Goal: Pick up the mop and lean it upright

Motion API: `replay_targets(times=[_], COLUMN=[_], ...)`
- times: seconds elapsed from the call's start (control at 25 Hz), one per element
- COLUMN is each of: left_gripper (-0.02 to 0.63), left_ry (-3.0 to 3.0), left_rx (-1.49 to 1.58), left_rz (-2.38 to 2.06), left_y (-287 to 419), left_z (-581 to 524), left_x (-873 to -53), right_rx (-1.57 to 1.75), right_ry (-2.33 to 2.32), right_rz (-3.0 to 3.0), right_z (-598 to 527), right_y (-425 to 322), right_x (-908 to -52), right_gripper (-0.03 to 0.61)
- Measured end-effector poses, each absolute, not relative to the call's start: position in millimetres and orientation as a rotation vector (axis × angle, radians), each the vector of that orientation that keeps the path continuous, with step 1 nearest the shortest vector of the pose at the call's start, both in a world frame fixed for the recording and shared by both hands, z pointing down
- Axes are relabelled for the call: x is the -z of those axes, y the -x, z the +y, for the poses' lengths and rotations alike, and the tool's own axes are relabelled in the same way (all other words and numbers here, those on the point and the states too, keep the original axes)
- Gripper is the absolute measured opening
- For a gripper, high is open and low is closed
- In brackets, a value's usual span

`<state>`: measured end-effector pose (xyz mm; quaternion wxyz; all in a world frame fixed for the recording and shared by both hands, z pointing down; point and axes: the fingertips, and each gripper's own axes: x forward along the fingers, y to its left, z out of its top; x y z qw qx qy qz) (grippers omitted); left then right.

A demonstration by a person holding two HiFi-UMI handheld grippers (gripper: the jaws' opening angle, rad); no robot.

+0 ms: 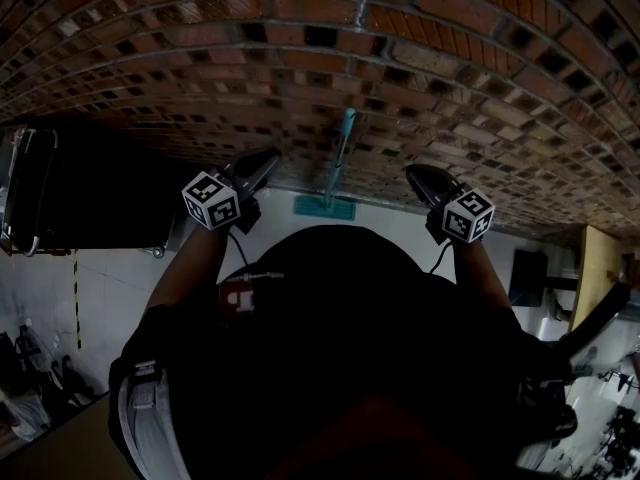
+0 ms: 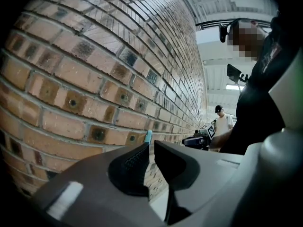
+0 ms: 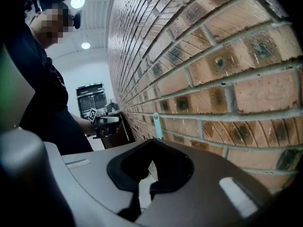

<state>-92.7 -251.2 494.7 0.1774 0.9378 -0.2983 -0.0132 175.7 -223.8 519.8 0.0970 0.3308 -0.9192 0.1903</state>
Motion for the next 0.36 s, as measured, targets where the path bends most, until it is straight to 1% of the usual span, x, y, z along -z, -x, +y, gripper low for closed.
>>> replay_targets(times=[0.36], left_gripper=[0.032], left_ry=[-2.661], left_rx=[0.033], left_rz=[-0.838], left_y=[93.0], left_z=[-249.5], left_x=[-494.3], right_rx=[-0.544], right_ry=[-0.955], right_rz=[-2.717], right_z=[-220.8], right_y=[-173.0], right_x=[-518.9], right_gripper=[0.012])
